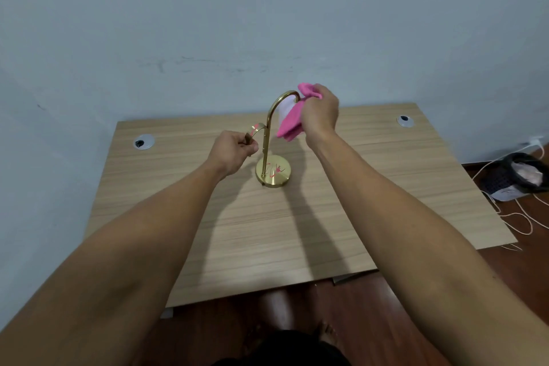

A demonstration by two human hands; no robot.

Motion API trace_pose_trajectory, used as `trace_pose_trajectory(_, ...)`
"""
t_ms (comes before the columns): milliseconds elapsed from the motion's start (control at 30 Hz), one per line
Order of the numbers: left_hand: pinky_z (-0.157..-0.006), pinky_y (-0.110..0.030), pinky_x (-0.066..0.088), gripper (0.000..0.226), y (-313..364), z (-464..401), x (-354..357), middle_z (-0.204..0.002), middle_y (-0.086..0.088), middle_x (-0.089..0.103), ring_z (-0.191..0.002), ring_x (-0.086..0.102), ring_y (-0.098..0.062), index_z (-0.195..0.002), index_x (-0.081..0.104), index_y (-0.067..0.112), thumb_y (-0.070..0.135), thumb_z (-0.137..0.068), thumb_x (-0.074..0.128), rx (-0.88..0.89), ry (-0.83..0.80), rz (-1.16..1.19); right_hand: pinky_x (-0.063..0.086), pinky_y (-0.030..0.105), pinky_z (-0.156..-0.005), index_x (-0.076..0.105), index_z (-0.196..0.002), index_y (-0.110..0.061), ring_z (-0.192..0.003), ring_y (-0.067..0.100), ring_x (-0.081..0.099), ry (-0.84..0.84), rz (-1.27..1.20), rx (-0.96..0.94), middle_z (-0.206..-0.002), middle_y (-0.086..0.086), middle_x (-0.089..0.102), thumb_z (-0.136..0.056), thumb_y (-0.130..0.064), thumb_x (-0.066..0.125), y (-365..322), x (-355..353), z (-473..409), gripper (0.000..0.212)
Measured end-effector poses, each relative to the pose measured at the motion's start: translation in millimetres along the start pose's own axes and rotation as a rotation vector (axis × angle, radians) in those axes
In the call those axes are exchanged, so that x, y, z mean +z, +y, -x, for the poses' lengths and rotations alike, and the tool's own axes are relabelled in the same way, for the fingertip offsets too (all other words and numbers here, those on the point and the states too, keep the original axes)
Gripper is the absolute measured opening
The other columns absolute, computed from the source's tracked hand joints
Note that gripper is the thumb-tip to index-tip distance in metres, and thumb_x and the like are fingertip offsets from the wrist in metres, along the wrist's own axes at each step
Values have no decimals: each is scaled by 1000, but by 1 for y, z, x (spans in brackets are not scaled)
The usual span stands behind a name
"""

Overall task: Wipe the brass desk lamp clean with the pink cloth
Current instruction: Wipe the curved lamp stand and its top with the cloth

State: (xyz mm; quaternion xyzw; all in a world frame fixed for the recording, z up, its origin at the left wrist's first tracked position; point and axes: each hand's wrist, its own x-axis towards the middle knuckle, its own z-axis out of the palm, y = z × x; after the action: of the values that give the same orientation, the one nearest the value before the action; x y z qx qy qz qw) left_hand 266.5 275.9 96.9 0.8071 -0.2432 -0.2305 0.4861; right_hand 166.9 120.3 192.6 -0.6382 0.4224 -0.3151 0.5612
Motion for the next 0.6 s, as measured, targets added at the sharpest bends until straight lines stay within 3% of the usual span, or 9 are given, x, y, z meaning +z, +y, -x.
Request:
trace_pose_trajectory(33,-76,-28,46,12,0,0,1,-72,-2,62,-69,54,-14,-97,75,-3,9,-93,72,0,10,-4,61,52,-61,69,-91,-12,-66,34,74,-70,50,1,-76,14,62,-62,-2,24,0,4,1,55)
trace_pose_trajectory(67,-76,-28,46,12,1,0,3,-71,-1,61,-70,54,-15,-96,75,-1,9,-94,71,0,17,-8,55,52,-48,65,-87,-12,-58,36,72,-110,93,-36,-78,20,58,-53,-7,21,2,9,3,56)
trace_pose_trajectory(100,-75,-29,45,11,1,0,3,-71,-2,60,-71,54,-17,-95,75,0,10,-94,70,0,21,-12,54,47,-44,64,-84,-14,-61,29,72,-116,138,-114,-85,18,58,-50,-8,21,6,13,8,55)
trace_pose_trajectory(167,-73,-29,43,11,1,0,4,-72,-4,60,-72,52,-18,-95,75,-1,10,-95,70,1,20,-15,58,25,-66,69,-89,-20,-89,3,62,-102,204,-337,-106,2,56,-71,1,33,18,21,22,45)
trace_pose_trajectory(200,-72,-27,43,12,1,0,4,-71,-3,59,-71,51,-17,-96,75,-1,9,-94,70,2,17,-17,50,7,-75,71,-96,-17,-95,-5,53,-100,240,-464,-113,1,53,-81,4,41,26,23,26,39)
trace_pose_trajectory(233,-69,-26,42,11,2,0,4,-69,-2,58,-70,51,-15,-96,75,-1,9,-94,70,3,15,-18,45,5,-83,70,-99,-12,-99,-3,50,-93,301,-581,-116,3,53,-84,8,47,35,24,27,35)
trace_pose_trajectory(367,-68,-24,42,12,-1,-1,2,-66,4,59,-64,51,-7,-98,75,-3,8,-93,72,-21,31,5,53,44,-82,62,-106,-2,-107,29,55,-202,505,-810,-121,13,54,-86,14,48,51,24,29,29)
trace_pose_trajectory(500,-75,-31,42,16,-1,-1,2,-73,-3,59,-69,50,-15,-101,74,-7,7,-92,73,-66,10,70,51,48,-90,62,-112,7,-114,37,53,-321,664,-893,-131,19,54,-81,15,45,52,17,32,37)
trace_pose_trajectory(600,-78,-38,49,16,1,2,2,-88,-10,60,-83,52,-21,-103,73,-4,10,-94,72,-120,-16,145,49,50,-93,65,-109,9,-111,38,54,-237,582,-881,-122,22,59,-83,16,49,46,19,38,31)
